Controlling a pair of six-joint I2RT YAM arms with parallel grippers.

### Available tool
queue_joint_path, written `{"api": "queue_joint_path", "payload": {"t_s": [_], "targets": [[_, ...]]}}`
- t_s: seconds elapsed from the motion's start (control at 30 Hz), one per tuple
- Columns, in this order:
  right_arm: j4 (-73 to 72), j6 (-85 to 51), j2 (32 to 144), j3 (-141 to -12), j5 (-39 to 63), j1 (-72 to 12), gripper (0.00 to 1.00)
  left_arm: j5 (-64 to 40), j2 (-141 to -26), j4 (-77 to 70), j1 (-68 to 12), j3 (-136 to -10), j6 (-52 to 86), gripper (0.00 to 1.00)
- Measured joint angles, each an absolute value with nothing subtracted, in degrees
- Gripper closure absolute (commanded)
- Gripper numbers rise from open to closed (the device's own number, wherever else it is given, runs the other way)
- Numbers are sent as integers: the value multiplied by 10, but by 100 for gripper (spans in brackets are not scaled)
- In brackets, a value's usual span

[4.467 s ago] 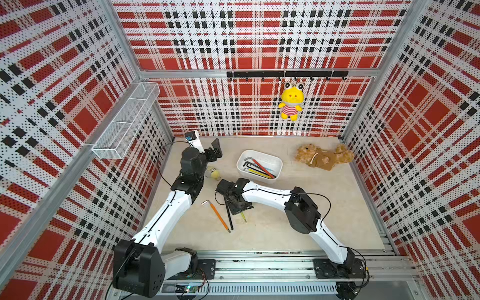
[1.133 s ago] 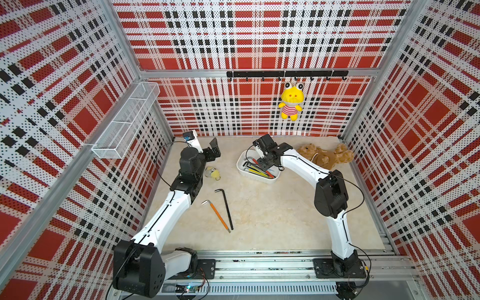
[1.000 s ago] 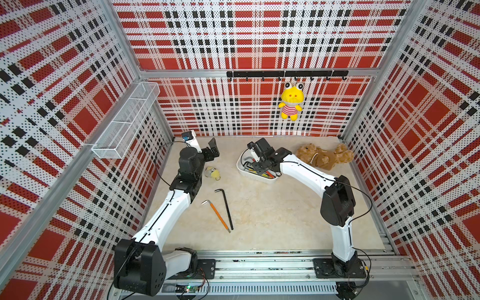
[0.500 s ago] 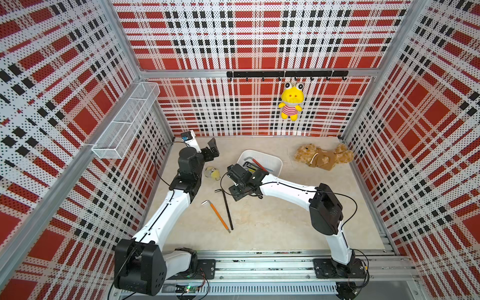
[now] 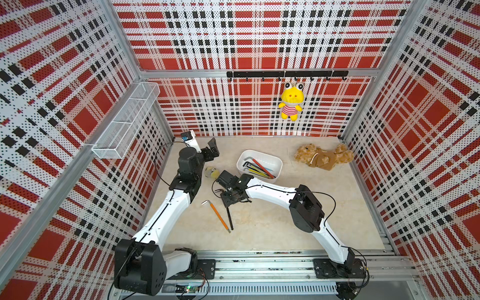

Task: Put the hex key on the desktop into the storage box
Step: Pick up the Allen key from the center of the board.

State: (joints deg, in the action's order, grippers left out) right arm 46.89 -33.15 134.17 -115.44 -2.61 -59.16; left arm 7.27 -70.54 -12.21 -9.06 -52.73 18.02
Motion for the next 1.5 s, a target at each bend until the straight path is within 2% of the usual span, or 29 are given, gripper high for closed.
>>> {"api": "queue_joint_path", "payload": {"t_s": [0.43, 1.0, 1.13, 1.2, 1.3, 1.5], "targets": [[520, -341, 1408, -1224, -29, -619, 38, 73, -705, -124, -91, -527, 180, 1], [566, -346, 1423, -1250, -48, -630, 41, 76, -701, -124, -91, -527, 180, 1], [585, -350, 1431, -1263, -58, -630, 45, 78, -698, -124, -91, -527, 180, 1], [589, -352, 1433, -1267, -62, -632, 51, 79, -696, -124, -91, -527, 180, 1], [597, -355, 1434, -1269, -67, -633, 65, 80, -694, -124, -92, -527, 180, 1], [604, -357, 1434, -1270, -66, -633, 100, 81, -692, -124, -92, -527, 180, 1]]}}
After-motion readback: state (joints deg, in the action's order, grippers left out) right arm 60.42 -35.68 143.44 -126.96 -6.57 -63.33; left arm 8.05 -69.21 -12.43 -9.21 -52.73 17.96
